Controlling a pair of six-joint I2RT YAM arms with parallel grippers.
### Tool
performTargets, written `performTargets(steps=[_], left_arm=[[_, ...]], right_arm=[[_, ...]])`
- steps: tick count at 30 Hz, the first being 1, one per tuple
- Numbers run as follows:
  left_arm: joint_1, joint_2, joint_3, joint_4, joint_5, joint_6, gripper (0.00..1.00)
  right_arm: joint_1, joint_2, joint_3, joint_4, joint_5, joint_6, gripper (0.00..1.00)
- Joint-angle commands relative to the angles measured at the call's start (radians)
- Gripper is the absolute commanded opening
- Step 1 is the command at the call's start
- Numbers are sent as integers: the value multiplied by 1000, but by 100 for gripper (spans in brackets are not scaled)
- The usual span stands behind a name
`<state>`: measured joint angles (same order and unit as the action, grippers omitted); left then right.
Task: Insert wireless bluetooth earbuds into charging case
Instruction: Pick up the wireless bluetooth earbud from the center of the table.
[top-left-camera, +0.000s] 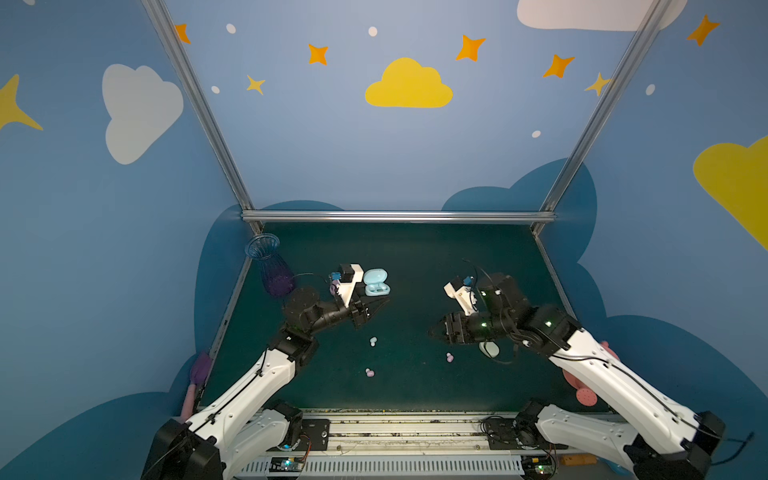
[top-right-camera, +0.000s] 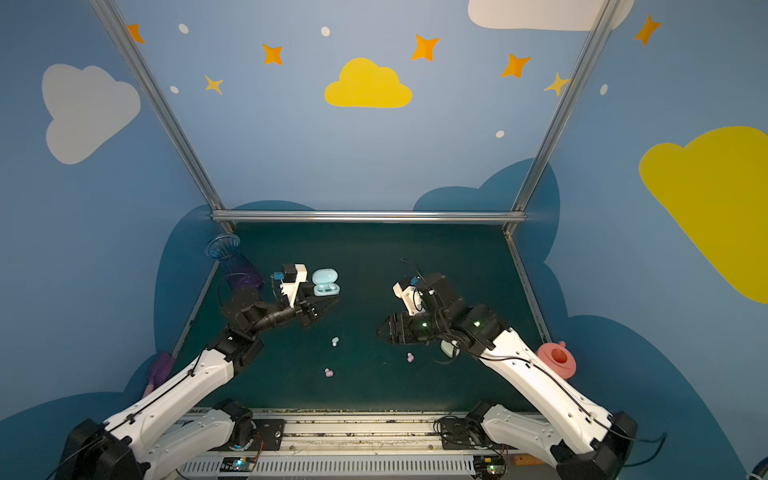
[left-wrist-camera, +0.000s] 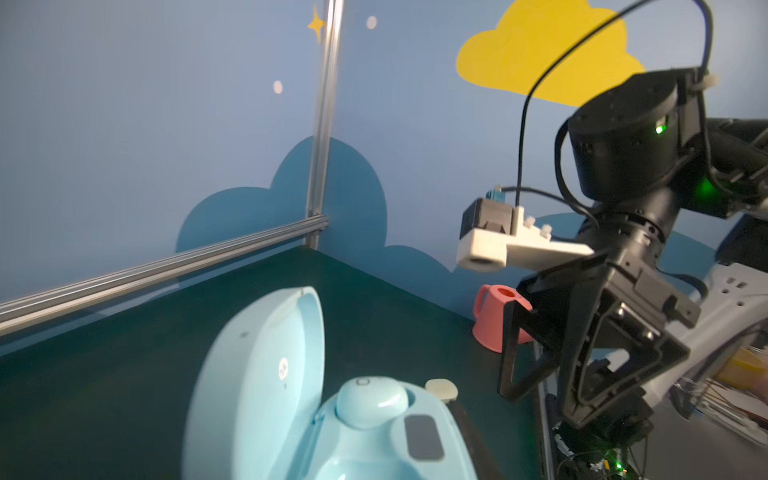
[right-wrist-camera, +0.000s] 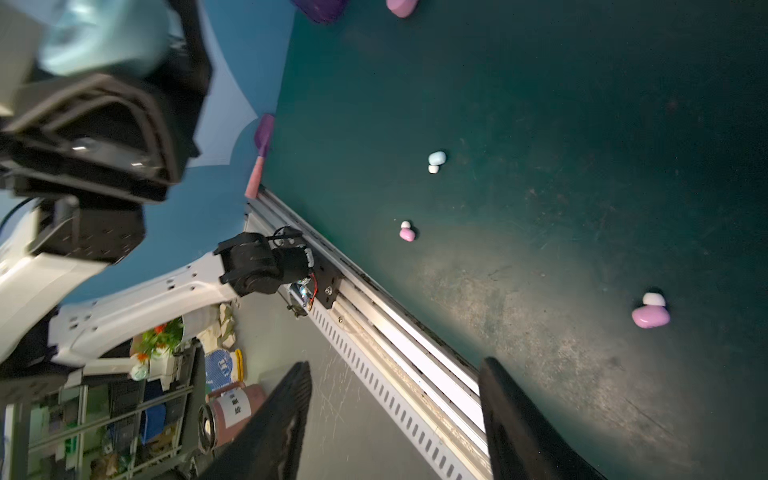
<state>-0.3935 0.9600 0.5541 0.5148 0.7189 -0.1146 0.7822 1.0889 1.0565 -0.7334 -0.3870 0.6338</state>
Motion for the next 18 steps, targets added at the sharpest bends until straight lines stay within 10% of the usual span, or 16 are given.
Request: performTargets(steps=[1, 18], left_arm=[[60, -42, -15, -72, -14, -20, 17], [307, 87, 17, 67, 94, -171, 17]], right_arm=[[37, 90, -24, 103, 77, 69, 63], [213, 764, 358, 133, 213, 315, 65]])
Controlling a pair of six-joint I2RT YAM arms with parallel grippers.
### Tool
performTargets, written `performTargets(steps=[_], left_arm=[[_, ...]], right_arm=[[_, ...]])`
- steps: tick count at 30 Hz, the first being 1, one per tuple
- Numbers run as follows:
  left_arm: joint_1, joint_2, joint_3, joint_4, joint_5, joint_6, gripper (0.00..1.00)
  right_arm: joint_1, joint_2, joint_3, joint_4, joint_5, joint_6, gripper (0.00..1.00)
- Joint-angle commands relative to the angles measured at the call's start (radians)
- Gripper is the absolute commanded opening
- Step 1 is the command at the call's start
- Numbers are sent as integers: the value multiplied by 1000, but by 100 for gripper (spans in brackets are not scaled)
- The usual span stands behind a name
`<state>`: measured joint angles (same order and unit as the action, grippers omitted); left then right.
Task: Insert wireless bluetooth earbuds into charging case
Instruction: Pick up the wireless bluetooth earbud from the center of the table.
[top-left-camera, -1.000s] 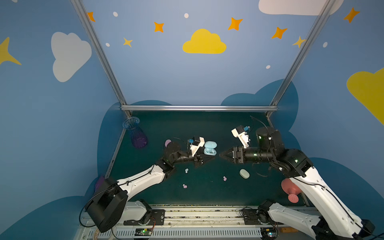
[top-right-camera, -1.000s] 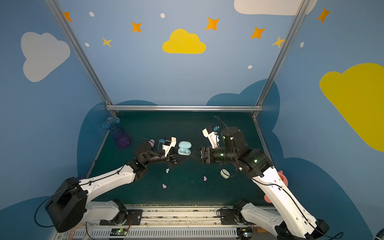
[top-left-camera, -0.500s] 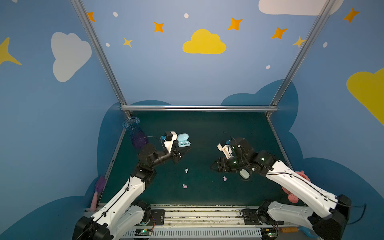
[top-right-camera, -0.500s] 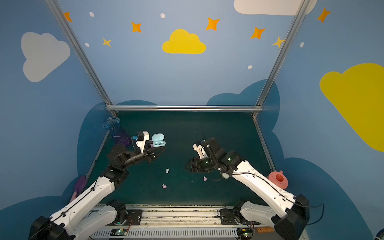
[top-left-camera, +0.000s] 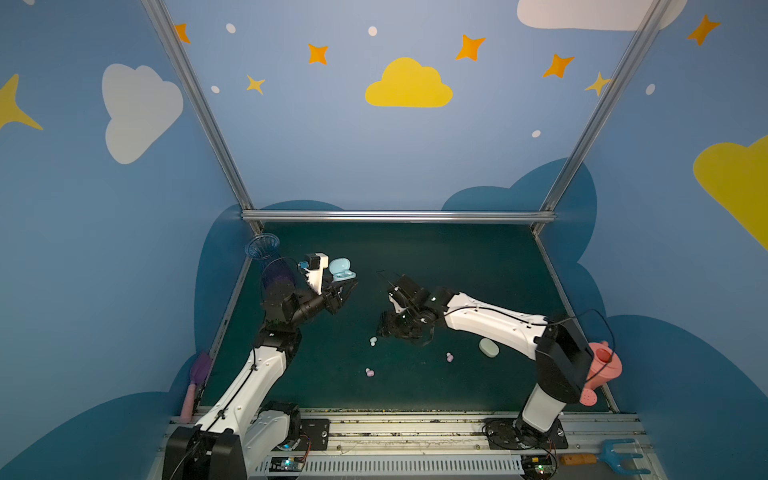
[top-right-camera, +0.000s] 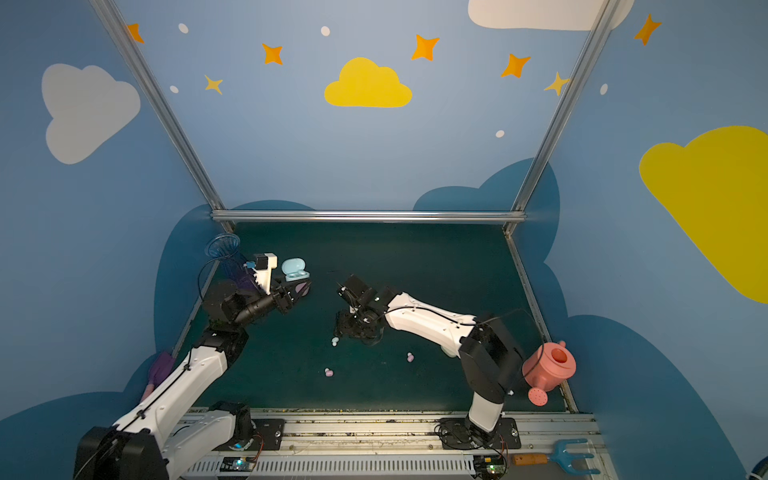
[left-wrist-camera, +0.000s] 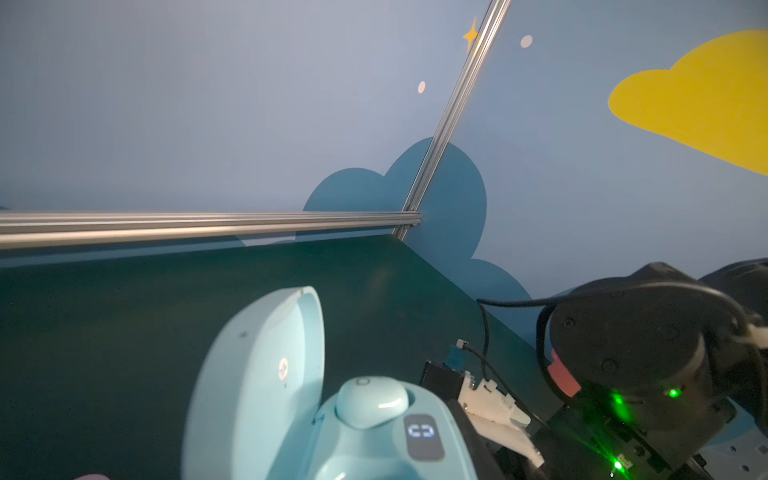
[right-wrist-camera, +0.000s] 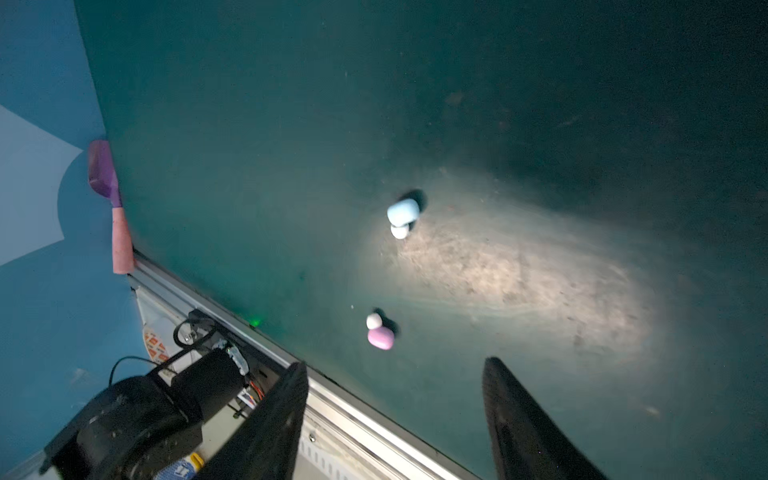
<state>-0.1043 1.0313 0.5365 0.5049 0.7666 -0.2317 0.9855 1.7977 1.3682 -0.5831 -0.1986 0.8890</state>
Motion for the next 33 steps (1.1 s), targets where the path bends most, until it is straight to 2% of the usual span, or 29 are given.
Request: performTargets(steps=[1, 7, 15, 33], left_arm=[[24, 18, 33, 89, 51, -61, 17], [31, 11, 30, 102, 55, -75, 17], [31, 11, 23, 124, 56, -93, 17], [31, 14, 26, 131, 50, -102, 17]], right_arm=[[12, 85, 64, -16, 26, 73, 65], [15, 218, 135, -3, -4, 130, 63], [18, 306, 223, -45, -14, 127, 60], [23, 399, 322, -122, -59, 120, 58]])
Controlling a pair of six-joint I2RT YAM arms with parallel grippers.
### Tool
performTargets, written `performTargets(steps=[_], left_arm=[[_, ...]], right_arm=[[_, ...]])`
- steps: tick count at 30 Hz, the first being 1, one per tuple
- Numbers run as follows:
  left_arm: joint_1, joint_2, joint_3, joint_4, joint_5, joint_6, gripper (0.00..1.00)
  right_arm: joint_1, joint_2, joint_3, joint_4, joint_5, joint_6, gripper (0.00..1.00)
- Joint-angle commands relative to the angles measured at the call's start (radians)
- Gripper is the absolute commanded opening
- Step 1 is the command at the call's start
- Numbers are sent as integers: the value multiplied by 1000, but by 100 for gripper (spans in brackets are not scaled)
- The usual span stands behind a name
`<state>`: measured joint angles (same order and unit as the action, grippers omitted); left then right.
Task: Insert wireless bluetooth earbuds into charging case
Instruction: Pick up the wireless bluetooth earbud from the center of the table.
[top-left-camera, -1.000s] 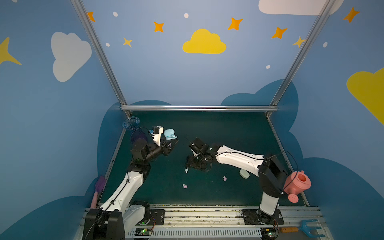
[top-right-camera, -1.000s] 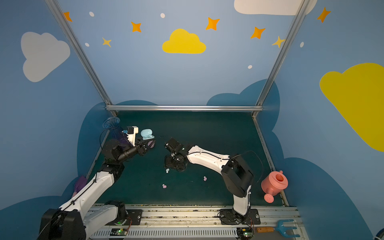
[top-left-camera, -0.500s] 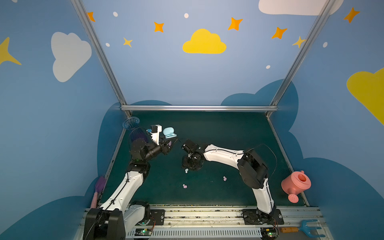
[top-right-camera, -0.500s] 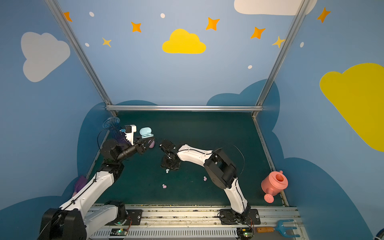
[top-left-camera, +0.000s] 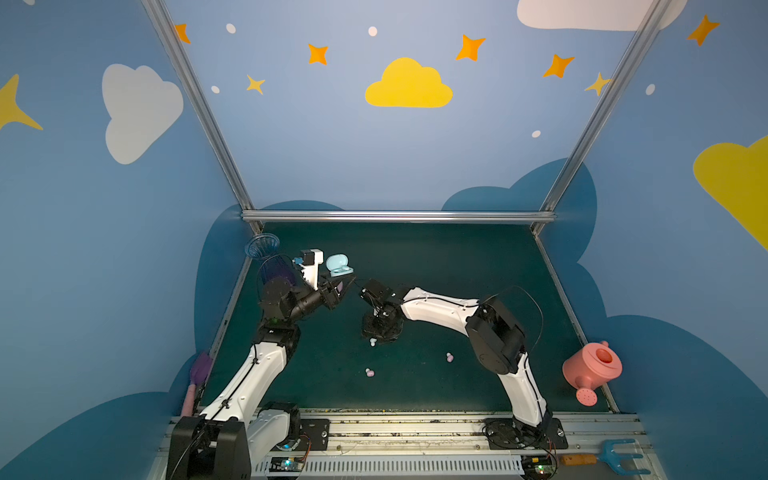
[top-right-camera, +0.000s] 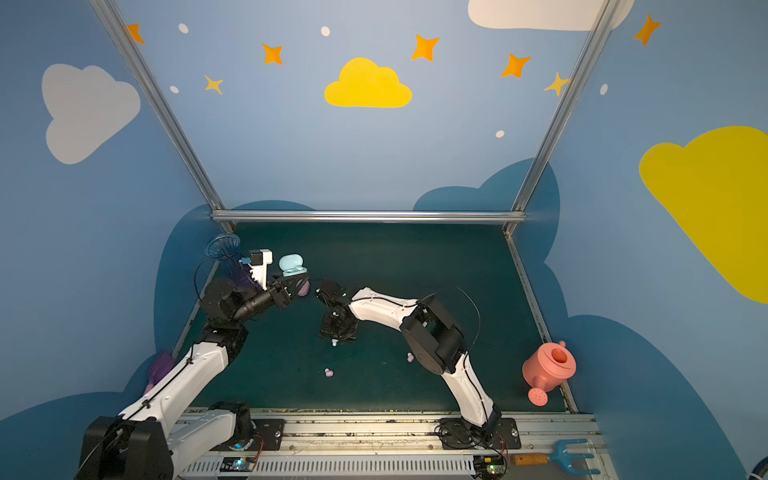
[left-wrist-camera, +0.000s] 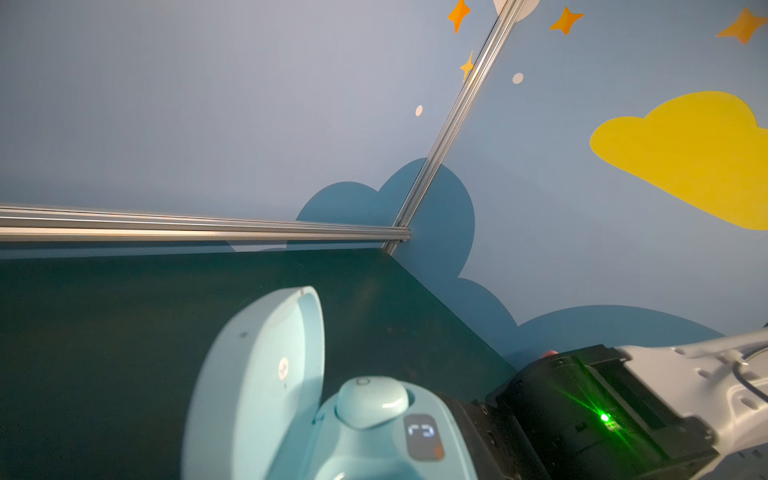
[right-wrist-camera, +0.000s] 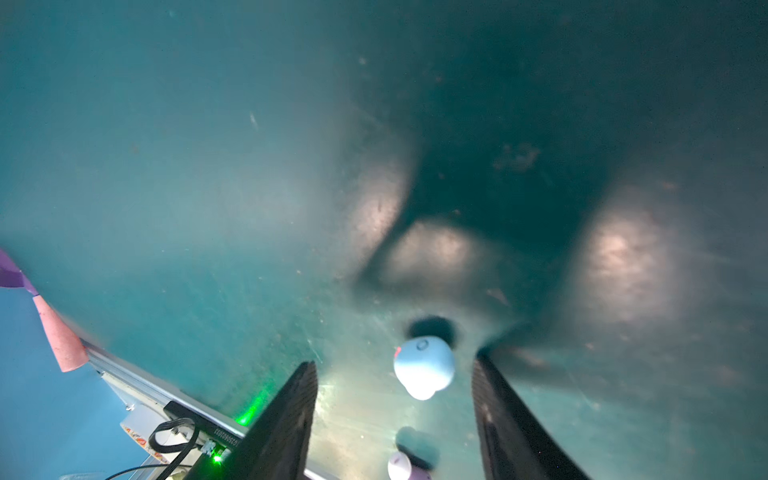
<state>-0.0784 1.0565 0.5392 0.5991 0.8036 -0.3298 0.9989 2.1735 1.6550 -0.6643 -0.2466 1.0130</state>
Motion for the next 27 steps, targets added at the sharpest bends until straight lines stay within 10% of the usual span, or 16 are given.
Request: performTargets(steps=[1, 27], left_arm=[[5, -10, 23, 37, 12, -3, 17], [5, -10, 21, 45, 5, -18, 18]], right_arm=[[9, 26, 40, -43, -11, -4, 58], [35, 153, 259, -284, 79, -72, 44]])
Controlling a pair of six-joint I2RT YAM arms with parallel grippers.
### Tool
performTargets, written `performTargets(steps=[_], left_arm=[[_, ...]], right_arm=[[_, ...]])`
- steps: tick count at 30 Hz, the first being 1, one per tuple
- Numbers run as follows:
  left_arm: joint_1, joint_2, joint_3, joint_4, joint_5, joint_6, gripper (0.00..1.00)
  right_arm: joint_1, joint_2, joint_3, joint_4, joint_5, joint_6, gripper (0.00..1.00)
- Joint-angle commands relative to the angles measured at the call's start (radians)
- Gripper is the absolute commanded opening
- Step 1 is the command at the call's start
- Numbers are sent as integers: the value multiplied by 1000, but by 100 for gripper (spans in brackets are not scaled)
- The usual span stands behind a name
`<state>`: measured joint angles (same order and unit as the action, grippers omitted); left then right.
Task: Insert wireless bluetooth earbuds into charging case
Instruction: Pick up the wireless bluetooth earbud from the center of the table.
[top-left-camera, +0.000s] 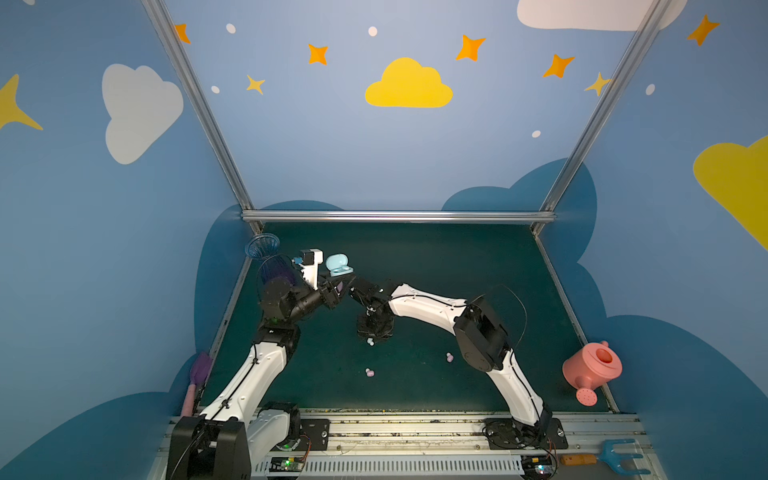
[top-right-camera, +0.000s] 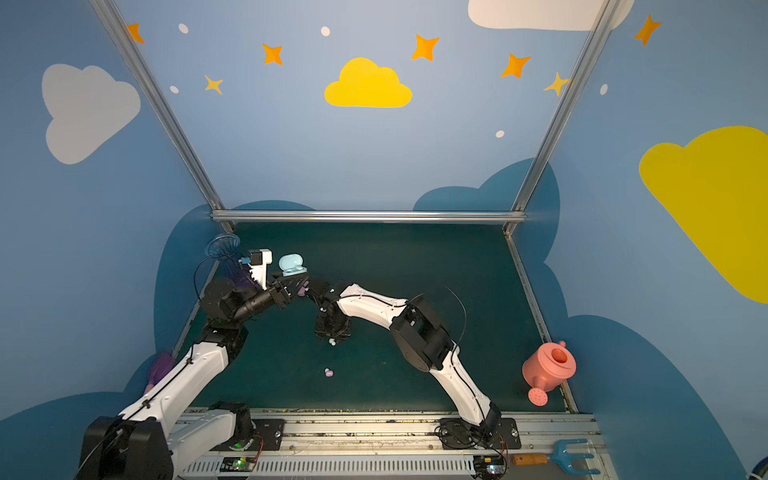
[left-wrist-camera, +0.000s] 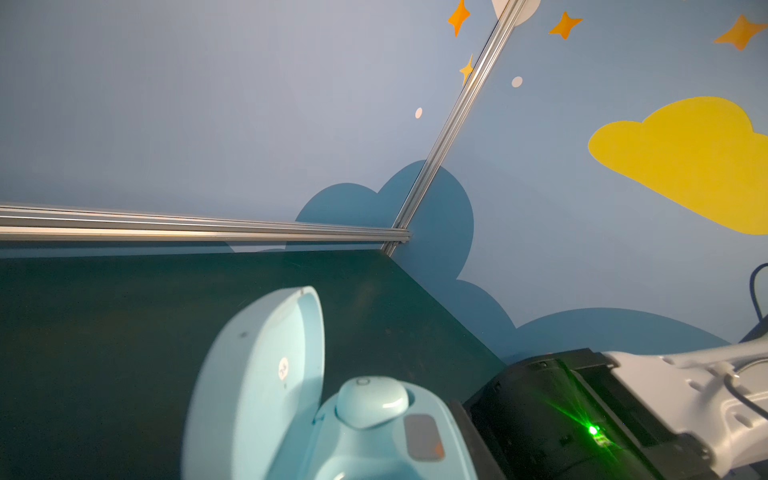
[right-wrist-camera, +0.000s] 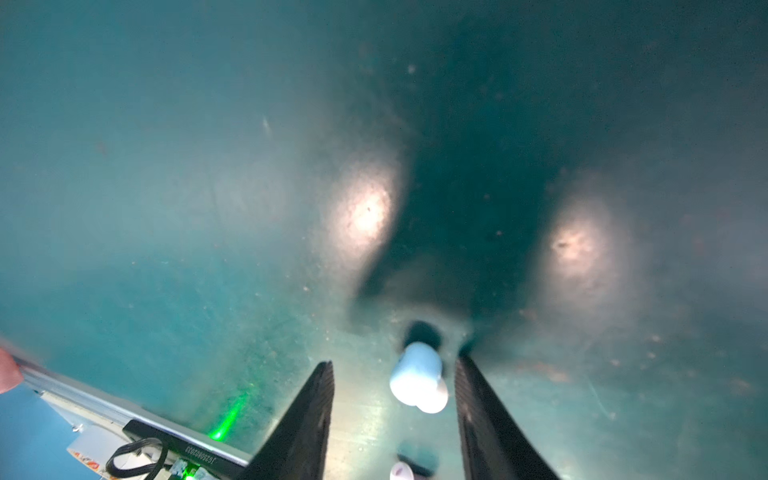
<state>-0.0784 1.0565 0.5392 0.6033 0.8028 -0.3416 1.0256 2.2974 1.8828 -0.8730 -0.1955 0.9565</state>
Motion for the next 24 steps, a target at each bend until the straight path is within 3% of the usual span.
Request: performTargets(steps=[1, 14, 24], left_arm=[[5, -9, 21, 41, 4, -7, 18], [5, -16, 20, 44, -1, -12, 18], [5, -16, 19, 45, -1, -14, 18]], right_arm=[[10, 36, 42, -84, 29, -17, 43], [15, 96, 103, -148, 107, -10, 34], [10, 128, 104, -150, 102, -5, 19]])
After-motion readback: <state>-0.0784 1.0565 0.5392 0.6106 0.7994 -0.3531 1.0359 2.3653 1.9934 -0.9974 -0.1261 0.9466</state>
